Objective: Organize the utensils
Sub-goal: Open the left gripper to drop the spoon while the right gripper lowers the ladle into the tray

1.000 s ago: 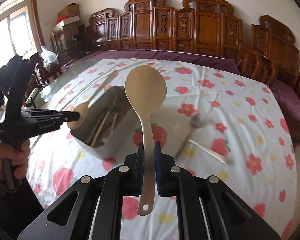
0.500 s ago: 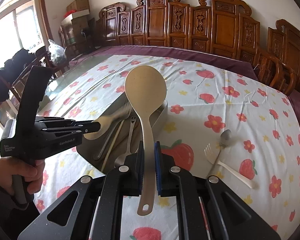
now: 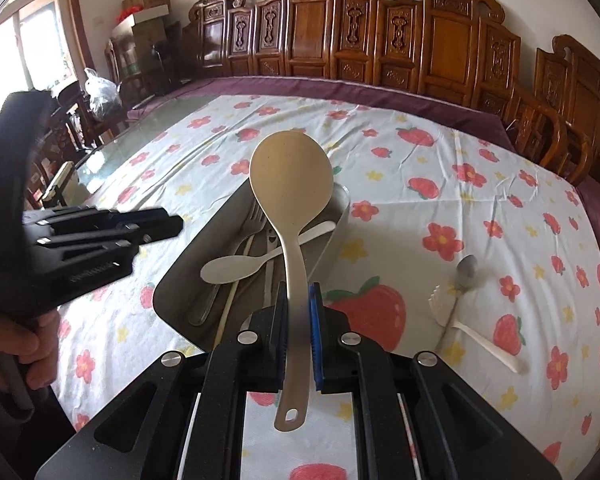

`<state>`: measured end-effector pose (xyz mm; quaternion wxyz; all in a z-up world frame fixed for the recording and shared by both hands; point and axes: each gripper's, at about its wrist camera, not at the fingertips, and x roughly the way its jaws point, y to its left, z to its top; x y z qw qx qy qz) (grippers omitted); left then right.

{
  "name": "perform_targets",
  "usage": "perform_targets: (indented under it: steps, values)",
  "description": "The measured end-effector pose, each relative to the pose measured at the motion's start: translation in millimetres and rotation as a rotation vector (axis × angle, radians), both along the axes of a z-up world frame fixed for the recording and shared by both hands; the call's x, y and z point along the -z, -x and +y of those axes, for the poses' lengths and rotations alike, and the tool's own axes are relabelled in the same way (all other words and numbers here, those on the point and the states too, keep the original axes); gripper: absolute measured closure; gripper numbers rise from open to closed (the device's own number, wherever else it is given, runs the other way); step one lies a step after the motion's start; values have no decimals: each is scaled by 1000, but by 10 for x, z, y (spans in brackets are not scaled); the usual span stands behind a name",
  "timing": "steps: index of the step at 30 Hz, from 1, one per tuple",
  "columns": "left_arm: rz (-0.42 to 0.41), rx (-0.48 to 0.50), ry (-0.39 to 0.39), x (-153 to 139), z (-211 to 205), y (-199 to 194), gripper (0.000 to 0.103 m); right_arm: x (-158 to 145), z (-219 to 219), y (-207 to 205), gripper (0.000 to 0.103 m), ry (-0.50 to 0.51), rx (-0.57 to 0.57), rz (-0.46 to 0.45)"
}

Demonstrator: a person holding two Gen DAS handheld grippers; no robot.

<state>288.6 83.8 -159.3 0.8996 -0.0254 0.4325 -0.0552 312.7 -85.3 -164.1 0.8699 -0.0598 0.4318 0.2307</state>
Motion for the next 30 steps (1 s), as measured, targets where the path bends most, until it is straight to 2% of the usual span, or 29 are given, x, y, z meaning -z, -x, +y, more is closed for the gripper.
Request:
perform_targets:
  steps: [11, 22, 30]
  values:
    - [-27, -19, -2, -151, 333, -22, 83, 235, 411, -167, 92, 60, -20, 39]
    - [-47, -83, 25, -248, 711, -60, 82, 448, 618, -508, 92, 53, 4, 114]
    - [-63, -88, 13, -273, 753, -45, 82, 467, 674, -555, 92, 45, -1, 112]
